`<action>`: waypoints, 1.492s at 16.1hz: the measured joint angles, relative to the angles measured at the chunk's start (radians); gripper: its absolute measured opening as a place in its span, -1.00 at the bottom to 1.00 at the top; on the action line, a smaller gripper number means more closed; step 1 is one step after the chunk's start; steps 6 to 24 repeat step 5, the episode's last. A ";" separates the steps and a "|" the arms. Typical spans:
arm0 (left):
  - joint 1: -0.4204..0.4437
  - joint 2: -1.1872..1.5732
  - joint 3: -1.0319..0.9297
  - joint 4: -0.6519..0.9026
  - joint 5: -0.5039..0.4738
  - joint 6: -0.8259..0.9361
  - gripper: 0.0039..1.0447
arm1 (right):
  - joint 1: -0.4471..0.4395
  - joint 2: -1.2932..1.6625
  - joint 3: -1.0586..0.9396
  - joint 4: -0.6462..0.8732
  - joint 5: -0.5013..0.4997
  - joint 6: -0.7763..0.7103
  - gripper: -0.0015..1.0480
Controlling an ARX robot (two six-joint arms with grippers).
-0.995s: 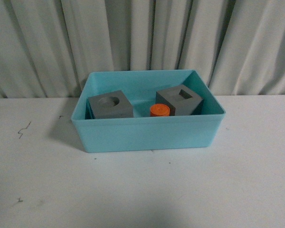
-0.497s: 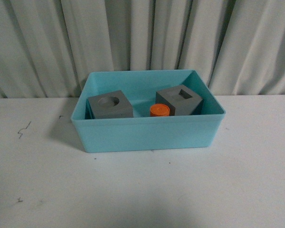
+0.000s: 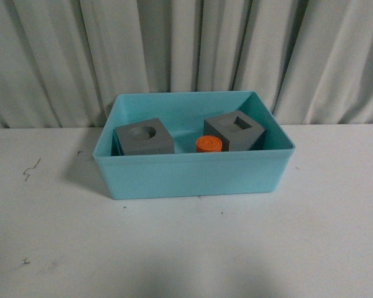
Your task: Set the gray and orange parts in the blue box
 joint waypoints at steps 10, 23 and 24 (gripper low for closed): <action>0.000 0.000 0.000 0.000 0.000 0.000 0.88 | 0.000 0.000 0.000 0.000 0.000 0.000 0.87; 0.000 0.000 0.000 0.000 0.000 0.000 0.88 | 0.000 0.000 0.000 0.000 0.000 0.000 0.87; 0.000 0.000 0.000 0.000 0.000 0.000 0.88 | 0.000 0.000 0.000 0.000 0.000 0.000 0.87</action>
